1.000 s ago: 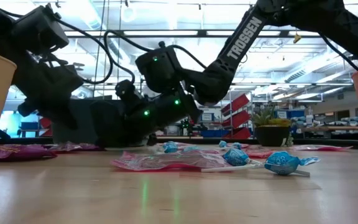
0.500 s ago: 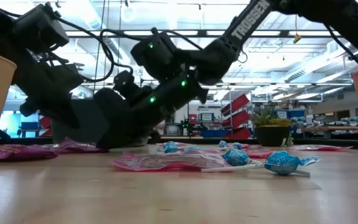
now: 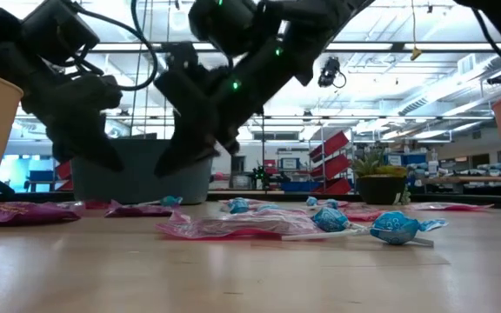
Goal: Sort candy
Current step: Put the purple candy into the orange bin
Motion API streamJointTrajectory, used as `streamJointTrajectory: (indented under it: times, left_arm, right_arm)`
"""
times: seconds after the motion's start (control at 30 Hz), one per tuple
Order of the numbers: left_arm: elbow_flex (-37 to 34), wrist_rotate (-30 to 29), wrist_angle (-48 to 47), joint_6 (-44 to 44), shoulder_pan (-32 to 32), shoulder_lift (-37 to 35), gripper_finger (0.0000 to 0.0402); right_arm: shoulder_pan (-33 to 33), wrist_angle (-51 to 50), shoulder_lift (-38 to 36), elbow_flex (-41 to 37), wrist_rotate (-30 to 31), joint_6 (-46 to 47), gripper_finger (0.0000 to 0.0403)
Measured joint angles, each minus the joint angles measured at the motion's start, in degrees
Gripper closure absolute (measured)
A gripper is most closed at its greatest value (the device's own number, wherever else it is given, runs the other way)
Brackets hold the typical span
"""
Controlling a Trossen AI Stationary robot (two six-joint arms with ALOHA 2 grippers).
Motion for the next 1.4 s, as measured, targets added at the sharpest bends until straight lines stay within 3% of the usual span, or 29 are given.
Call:
streamJointTrajectory:
  times: [0.17, 0.3, 0.7, 0.87, 1.07, 1.4]
  left_arm:
    - [0.0, -0.1, 0.0, 0.2, 0.0, 0.0, 0.0400]
    - [0.0, -0.1, -0.3, 1.5, 0.0, 0.0, 0.0400]
    - [0.0, -0.1, 1.6, 1.7, 0.0, 0.0, 0.0400]
    - [0.0, -0.1, 1.7, 1.7, 0.0, 0.0, 0.0400]
    - [0.0, -0.1, 1.7, 1.7, 0.0, 0.0, 0.0400]
    - [0.0, -0.1, 1.7, 1.7, 0.0, 0.0, 0.0400]
  right_arm:
    - [0.2, 1.2, 0.0, 0.0, -2.0, -11.3, 0.0393]
    - [0.2, 2.2, 2.1, 0.1, -2.0, -18.6, 0.0360]
    - [0.1, 9.4, 5.9, 0.1, -2.7, -19.0, 0.0179]
    - [0.1, 8.0, 5.8, 0.1, -1.5, -16.9, 0.0131]
    - [-0.6, 5.6, 5.8, -0.2, -1.3, -15.4, 0.0141]
    - [-1.0, 4.6, 5.6, -1.1, -1.1, -13.8, 0.0239]
